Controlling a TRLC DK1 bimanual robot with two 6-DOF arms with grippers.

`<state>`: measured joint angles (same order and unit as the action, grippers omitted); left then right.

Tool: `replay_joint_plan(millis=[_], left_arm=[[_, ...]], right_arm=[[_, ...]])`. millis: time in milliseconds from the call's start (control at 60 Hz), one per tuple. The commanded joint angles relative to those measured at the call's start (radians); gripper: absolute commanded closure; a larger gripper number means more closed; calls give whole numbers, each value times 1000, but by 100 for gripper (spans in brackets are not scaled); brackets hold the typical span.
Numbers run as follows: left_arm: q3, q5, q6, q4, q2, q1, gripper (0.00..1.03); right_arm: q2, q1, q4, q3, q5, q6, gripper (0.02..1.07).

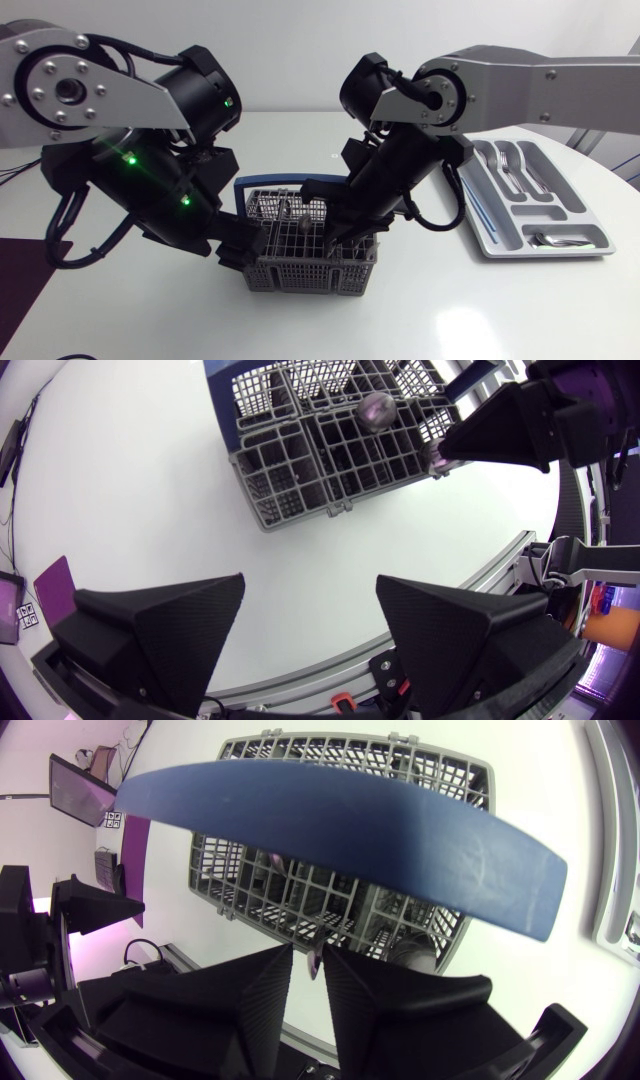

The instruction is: Unload the cutlery basket into the drawer organizer.

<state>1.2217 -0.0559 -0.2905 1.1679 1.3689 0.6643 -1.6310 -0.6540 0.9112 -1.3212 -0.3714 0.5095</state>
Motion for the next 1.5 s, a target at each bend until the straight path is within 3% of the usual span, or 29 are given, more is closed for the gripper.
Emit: replay_joint_plan(millis=[0,467,733,1483], left_arm=[[-30,-10,14,-7,-22,9,11],[-39,-10,13,-5,-27,17,11],[-42,-12,11,-7,-25,23,11],[-50,-12,-1,-8,-25,37,11]], right_arm=[[-16,-10,-11,-4,9,32,90],[-7,-18,-23,28,19,21,101],[19,-18,-21,28,15,14,101],[132,42,58,-6,-130,-22,101]])
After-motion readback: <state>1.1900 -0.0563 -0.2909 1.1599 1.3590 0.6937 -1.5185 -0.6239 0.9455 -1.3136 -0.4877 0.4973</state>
